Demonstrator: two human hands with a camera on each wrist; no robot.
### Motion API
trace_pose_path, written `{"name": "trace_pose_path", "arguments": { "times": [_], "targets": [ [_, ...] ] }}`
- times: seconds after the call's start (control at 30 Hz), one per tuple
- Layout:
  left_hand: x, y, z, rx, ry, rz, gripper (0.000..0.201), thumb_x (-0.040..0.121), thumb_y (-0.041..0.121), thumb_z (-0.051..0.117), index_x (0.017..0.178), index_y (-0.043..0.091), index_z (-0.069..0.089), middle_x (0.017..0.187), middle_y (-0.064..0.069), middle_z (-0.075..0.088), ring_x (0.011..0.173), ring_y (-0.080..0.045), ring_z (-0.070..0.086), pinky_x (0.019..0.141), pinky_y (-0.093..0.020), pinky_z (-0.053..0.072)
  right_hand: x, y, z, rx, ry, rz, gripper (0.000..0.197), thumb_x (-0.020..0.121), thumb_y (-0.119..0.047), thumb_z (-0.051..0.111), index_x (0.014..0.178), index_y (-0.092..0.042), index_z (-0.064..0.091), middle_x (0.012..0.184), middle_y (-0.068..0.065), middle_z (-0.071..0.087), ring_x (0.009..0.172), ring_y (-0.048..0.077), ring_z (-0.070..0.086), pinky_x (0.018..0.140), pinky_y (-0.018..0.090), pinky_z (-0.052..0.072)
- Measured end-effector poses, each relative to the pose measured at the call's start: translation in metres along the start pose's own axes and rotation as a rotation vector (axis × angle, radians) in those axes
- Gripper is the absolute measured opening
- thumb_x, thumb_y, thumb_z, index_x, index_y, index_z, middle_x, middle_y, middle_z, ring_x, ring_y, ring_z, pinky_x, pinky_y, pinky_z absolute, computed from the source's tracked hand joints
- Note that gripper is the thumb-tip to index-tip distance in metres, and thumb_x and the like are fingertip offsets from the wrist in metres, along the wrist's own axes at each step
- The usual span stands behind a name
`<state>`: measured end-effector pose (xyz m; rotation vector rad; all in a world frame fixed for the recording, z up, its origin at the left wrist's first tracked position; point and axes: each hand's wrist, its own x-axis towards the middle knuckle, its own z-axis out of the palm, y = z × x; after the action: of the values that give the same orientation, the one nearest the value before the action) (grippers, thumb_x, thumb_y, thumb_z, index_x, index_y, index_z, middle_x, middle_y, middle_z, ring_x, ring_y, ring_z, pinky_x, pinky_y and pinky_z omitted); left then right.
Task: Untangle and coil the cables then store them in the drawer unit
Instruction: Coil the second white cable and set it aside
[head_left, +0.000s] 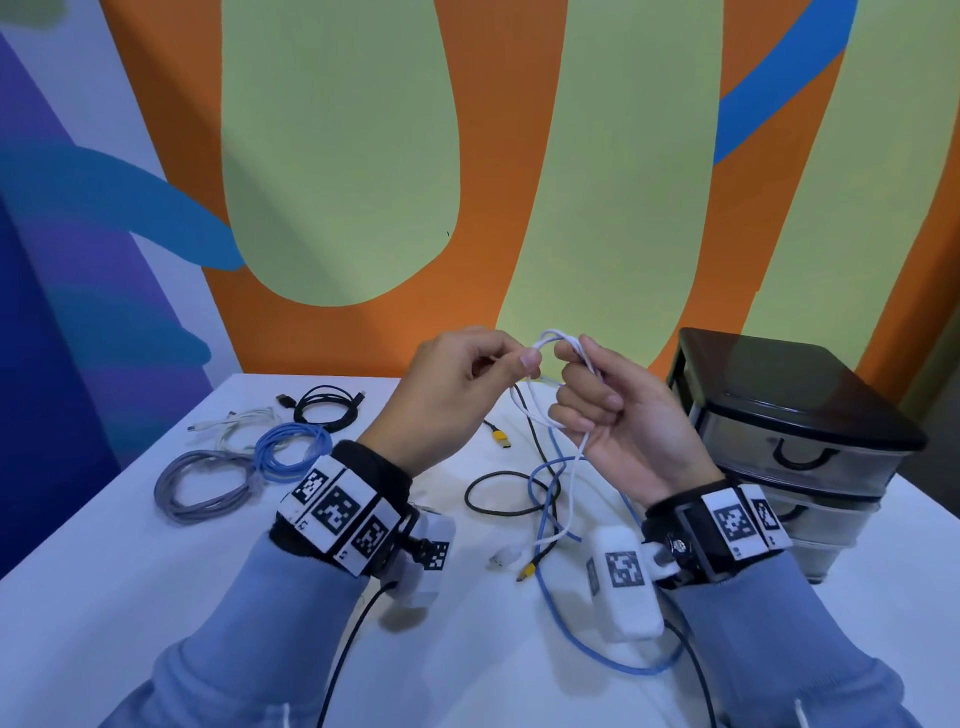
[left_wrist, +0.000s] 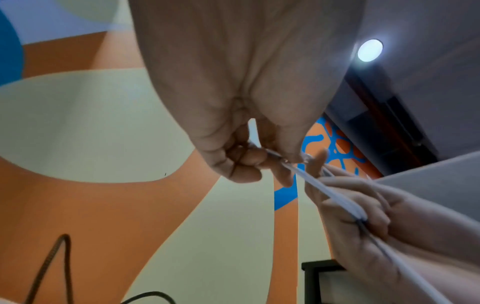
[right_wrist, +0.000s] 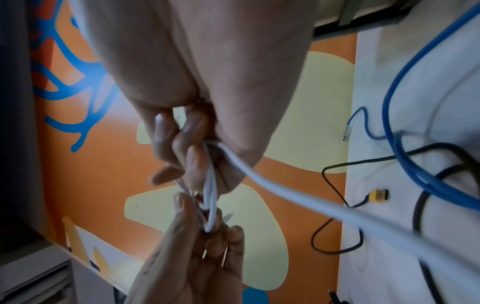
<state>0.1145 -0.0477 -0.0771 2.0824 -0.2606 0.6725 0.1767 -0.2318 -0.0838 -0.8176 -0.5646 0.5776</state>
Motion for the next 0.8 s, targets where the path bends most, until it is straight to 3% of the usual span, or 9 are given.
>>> {"name": "trace_pose_path", "arguments": {
  "times": [0.03,0.1,0.27,0.4,0.5,0.63,0.73,0.8],
  "targets": [
    [0.000,0.000,0.001,0.034,0.004,0.021,0.028,0.105,0.041,0.065,0.092,0.021,0.080,0.077,0.006,0.057,0.066,-0.009,0.044,0.065,-0.030,0.036,0.000,0.000,0.000,-0.026,0.021,0.011,0.032,0.104,-0.031,0.051,0.093,-0.008,0.069,0.054,-0.007,0.012,0.047,0.011,0.011,0.049,0.023,0.020],
    [-0.001,-0.001,0.004,0.085,0.005,0.060,0.028,0.106,0.039,0.064,0.094,0.020,0.080,0.078,0.008,0.056,0.067,-0.008,0.044,0.064,-0.024,0.035,0.000,0.001,0.000,-0.092,0.054,0.030,0.035,0.103,-0.037,0.052,0.088,-0.010,0.067,0.053,-0.006,0.008,0.046,0.012,0.007,0.048,0.025,0.016],
    [-0.002,0.003,0.002,0.086,0.058,0.131,0.025,0.105,0.038,0.065,0.101,0.020,0.083,0.075,-0.011,0.056,0.070,-0.009,0.046,0.064,-0.022,0.034,0.001,0.000,-0.002,-0.017,0.017,0.051,0.028,0.104,-0.028,0.052,0.080,-0.013,0.059,0.053,-0.008,0.023,0.046,0.008,0.018,0.052,0.022,0.024],
    [-0.002,0.003,-0.003,0.162,0.069,0.163,0.022,0.106,0.036,0.065,0.104,0.022,0.083,0.071,0.004,0.049,0.069,-0.011,0.048,0.063,-0.019,0.033,0.002,-0.003,0.002,0.044,0.065,0.008,0.036,0.103,-0.034,0.054,0.073,-0.013,0.056,0.058,-0.008,0.011,0.051,0.011,0.009,0.051,0.022,0.020],
    [-0.001,-0.003,-0.002,0.188,0.058,0.177,0.020,0.105,0.036,0.067,0.105,0.023,0.082,0.074,0.007,0.050,0.068,-0.011,0.049,0.064,-0.024,0.036,0.000,-0.002,0.003,-0.098,0.177,0.023,0.043,0.099,-0.042,0.062,0.067,-0.014,0.061,0.056,-0.007,0.007,0.049,0.013,0.007,0.048,0.025,0.013],
    [-0.002,-0.010,0.000,0.210,0.053,0.183,0.019,0.102,0.040,0.071,0.103,0.024,0.081,0.078,-0.001,0.054,0.071,-0.015,0.049,0.065,-0.032,0.040,-0.002,-0.003,-0.001,-0.304,0.130,0.079,0.039,0.103,-0.035,0.058,0.080,-0.011,0.078,0.058,-0.006,0.005,0.049,0.013,0.007,0.051,0.027,0.013],
    [-0.002,-0.010,0.000,0.194,0.042,0.167,0.021,0.095,0.039,0.079,0.110,0.024,0.079,0.087,0.004,0.057,0.072,-0.012,0.053,0.069,-0.030,0.045,0.000,-0.003,-0.007,-0.250,0.088,0.067,0.031,0.106,-0.028,0.053,0.094,-0.005,0.069,0.058,-0.004,0.017,0.049,0.011,0.015,0.052,0.025,0.021],
    [-0.001,-0.011,0.001,0.170,0.048,0.180,0.027,0.093,0.032,0.082,0.119,0.022,0.078,0.110,0.003,0.059,0.077,-0.010,0.060,0.077,-0.028,0.053,0.001,-0.001,-0.008,-0.209,0.076,0.048,0.026,0.108,-0.025,0.049,0.099,-0.004,0.061,0.063,-0.001,0.031,0.053,0.010,0.024,0.054,0.023,0.031]
  ]
}}
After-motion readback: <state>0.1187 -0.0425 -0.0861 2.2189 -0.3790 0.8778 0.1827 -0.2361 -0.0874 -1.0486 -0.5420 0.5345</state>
